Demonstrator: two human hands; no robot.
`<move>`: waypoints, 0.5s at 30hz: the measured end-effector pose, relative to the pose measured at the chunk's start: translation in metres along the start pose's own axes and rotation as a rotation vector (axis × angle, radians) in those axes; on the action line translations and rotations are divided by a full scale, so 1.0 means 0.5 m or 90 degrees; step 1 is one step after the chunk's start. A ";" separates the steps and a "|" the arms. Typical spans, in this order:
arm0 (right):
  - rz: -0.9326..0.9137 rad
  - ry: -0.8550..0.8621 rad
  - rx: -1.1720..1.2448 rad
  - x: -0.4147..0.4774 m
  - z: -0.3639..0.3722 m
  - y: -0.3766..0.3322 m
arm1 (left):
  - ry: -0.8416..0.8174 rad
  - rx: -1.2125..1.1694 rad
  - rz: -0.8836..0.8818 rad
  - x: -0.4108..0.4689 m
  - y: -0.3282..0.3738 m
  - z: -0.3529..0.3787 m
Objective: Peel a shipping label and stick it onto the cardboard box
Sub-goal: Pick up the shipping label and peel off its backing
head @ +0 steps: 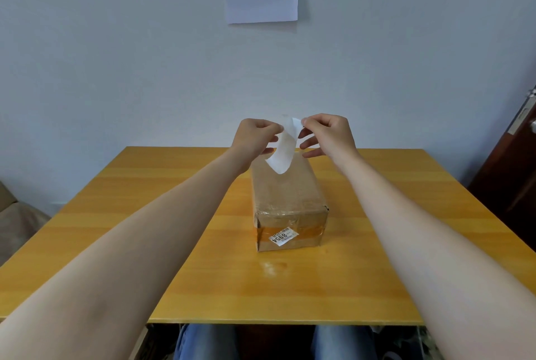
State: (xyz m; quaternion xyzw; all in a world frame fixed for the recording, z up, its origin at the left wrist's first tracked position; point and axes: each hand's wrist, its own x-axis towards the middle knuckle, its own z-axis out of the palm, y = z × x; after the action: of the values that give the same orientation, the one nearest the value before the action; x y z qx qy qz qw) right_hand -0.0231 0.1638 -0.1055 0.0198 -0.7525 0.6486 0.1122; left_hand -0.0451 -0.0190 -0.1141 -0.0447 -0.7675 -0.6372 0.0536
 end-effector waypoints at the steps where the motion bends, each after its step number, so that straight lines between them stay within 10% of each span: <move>1: 0.003 0.004 0.008 0.001 -0.001 -0.001 | 0.007 -0.003 -0.005 0.002 0.000 -0.001; 15: -0.012 -0.016 -0.032 -0.011 0.011 0.000 | -0.106 -0.074 -0.057 -0.010 0.019 0.011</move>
State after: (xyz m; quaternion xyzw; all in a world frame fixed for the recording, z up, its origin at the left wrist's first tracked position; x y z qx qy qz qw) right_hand -0.0186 0.1578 -0.1071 0.0323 -0.7699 0.6279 0.1096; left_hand -0.0390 -0.0116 -0.1065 -0.0662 -0.7324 -0.6763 -0.0418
